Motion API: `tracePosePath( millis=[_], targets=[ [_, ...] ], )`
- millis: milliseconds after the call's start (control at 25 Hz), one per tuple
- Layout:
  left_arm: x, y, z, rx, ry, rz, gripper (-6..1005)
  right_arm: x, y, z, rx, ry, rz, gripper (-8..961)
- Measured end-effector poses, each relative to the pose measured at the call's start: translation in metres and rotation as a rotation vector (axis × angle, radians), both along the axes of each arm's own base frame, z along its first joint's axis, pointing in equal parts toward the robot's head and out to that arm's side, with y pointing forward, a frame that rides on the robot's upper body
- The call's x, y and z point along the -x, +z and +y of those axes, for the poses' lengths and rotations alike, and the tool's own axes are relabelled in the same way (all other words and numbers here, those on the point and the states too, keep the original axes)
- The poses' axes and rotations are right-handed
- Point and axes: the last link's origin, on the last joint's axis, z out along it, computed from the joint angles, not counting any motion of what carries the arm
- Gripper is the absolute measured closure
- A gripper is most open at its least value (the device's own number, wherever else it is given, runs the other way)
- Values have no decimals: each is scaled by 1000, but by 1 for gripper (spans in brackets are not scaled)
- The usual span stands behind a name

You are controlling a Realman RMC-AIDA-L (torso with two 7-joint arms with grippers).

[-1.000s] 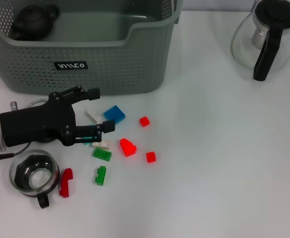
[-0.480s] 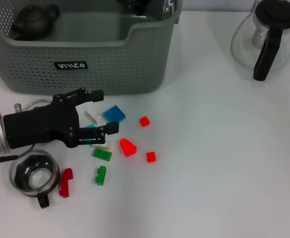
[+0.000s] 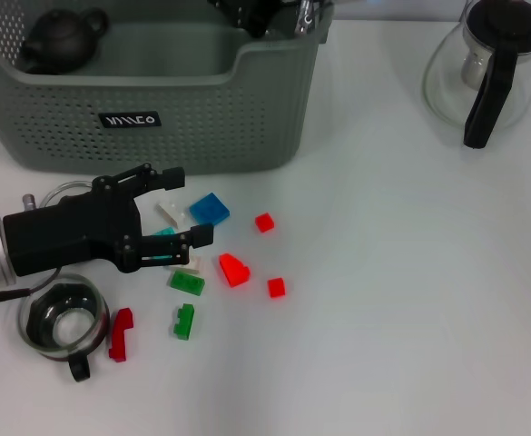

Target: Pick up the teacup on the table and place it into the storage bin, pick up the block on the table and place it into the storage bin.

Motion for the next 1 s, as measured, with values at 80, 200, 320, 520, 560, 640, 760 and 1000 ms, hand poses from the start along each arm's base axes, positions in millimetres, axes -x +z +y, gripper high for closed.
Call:
tracePosePath(
  millis=[80, 200, 320, 520, 560, 640, 760, 1000],
  targets=[
    [0, 0, 0, 0, 0, 0, 154, 1, 0, 1, -6, 4, -1, 887],
    [0, -1, 0, 2, 0, 1, 154, 1, -1, 3, -30, 7, -11, 886],
    [0, 0, 0, -1, 1, 0, 155, -1, -4, 4, -44, 12, -31, 886],
    [1, 0, 0, -6, 4, 5, 156, 0, -16, 1, -72, 39, -60, 886],
    [1, -1, 0, -7, 6, 8, 156, 0, -18, 0, -77, 44, -62, 886],
    [2, -1, 1, -6, 7, 11, 157, 0, -21, -1, -88, 52, -71, 886],
    [2, -2, 0, -3, 8, 11, 158, -4, -24, -1, -92, 50, -86, 886],
    [2, -1, 0, -2, 11, 11, 159, -7, -24, -1, -91, 38, -89, 886]
  ],
)
